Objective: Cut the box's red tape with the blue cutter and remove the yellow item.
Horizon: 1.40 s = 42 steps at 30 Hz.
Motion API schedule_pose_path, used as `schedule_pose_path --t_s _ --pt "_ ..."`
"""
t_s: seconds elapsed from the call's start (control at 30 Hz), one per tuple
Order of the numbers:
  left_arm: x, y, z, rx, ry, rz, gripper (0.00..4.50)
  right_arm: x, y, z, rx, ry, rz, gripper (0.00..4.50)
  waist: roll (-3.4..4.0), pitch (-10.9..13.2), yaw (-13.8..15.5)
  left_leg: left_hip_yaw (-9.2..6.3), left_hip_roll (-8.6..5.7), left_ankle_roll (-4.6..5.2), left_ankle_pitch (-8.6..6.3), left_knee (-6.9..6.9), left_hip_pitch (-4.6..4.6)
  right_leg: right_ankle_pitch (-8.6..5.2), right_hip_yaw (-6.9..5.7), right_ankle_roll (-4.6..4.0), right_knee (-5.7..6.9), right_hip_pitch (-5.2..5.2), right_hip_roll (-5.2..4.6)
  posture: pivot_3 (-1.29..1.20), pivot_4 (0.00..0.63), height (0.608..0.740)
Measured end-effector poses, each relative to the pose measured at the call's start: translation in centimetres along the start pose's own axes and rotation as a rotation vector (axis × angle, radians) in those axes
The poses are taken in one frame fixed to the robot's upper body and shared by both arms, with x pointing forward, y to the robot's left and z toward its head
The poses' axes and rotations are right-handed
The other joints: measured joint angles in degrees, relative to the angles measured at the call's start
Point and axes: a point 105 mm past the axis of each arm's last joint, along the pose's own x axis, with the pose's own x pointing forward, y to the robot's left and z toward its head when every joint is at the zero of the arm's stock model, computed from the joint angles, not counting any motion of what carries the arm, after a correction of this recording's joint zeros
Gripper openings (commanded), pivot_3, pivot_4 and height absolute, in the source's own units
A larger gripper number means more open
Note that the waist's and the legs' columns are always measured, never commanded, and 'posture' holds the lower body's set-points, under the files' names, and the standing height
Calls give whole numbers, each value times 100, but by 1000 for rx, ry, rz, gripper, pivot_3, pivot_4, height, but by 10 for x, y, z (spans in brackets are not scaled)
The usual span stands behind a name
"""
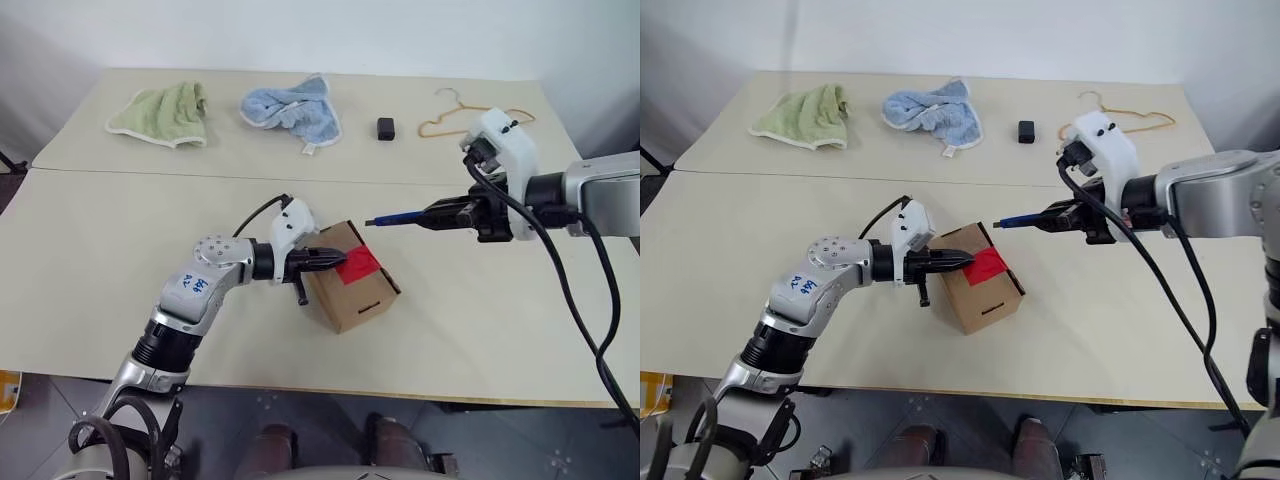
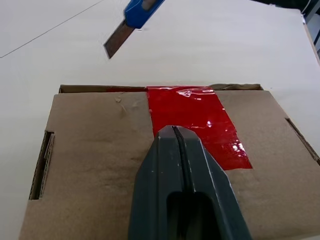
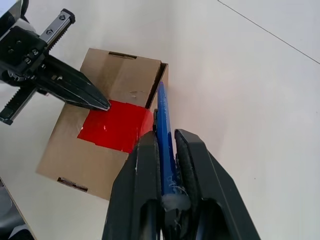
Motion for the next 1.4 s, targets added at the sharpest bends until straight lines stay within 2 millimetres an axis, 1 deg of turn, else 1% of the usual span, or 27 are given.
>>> schedule_pose_path --t_s 0.3,0.67,0.8,1.07,1.4 --pt "-1 -4 -2 -5 11 11 0 17 3 -3 13 7 33 172 1 -1 1 0 -1 0 0 12 2 0 1 0 11 1 0 0 150 740" --pt "-1 -7 -2 -14 20 21 0 17 -2 -7 19 -8 16 172 1 -1 1 0 -1 0 0 27 2 0 2 0 22 4 0 0 150 740" --pt "-2 -6 -2 -19 19 23 0 14 -4 -12 36 -7 19 172 1 -1 -3 0 -2 0 0 27 2 0 2 0 23 4 0 0 150 740" --pt "-2 -6 -3 -25 17 25 0 10 0 -14 27 -1 30 172 1 -1 -4 0 -1 0 0 30 3 0 2 0 25 4 0 0 150 740" --pt "-3 -5 -4 -36 12 35 0 16 1 -13 37 -7 39 172 3 -2 -16 0 -1 -1 0 39 5 0 4 0 33 5 0 0 150 740"
